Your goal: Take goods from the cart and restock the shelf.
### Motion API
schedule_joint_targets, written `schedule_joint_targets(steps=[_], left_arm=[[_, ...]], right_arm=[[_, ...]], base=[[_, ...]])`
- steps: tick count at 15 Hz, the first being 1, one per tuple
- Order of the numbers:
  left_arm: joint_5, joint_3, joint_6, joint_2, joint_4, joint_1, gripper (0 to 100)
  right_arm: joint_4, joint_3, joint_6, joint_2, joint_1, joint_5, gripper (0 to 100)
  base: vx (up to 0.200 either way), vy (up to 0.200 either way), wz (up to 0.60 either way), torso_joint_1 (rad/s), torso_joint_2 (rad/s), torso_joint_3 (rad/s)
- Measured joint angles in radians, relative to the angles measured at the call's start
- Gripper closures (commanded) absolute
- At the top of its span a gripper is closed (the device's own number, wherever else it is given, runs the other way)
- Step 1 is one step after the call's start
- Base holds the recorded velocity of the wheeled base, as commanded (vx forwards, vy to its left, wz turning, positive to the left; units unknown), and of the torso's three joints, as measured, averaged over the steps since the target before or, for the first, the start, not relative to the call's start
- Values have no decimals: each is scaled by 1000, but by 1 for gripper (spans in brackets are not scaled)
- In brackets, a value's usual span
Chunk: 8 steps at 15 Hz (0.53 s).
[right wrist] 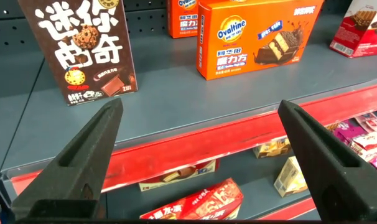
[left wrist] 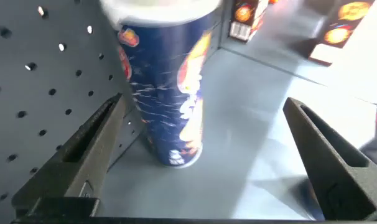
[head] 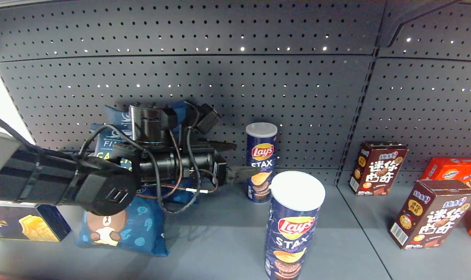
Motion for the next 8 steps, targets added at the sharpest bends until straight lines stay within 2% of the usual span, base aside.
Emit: schedule_joint_targets(steps=[1,2,4,5,7,8], left_arm=[[30,22,0,-36,2,8,0],[90,36,0,-63,8,10,0],[302,48,1,-103,13,-12,0],[383,54,1,-121,16,-40,0],[448,74,19,-157,37,-77,0],[486,79,46,-169,58,-82,0]], right_arm=[[0,0,0,0,0,0,0],[0,0,-1,0,0,0,0],[0,0,-1,0,0,1,0],[0,0,-1,0,0,1,0],[0,0,-1,0,0,1,0],[0,0,-1,0,0,0,0]], base=[[0,0,0,0,0,0],[0,0,0,0,0,0],[0,0,0,0,0,0],[0,0,0,0,0,0],[0,0,0,0,0,0],[0,0,0,0,0,0]])
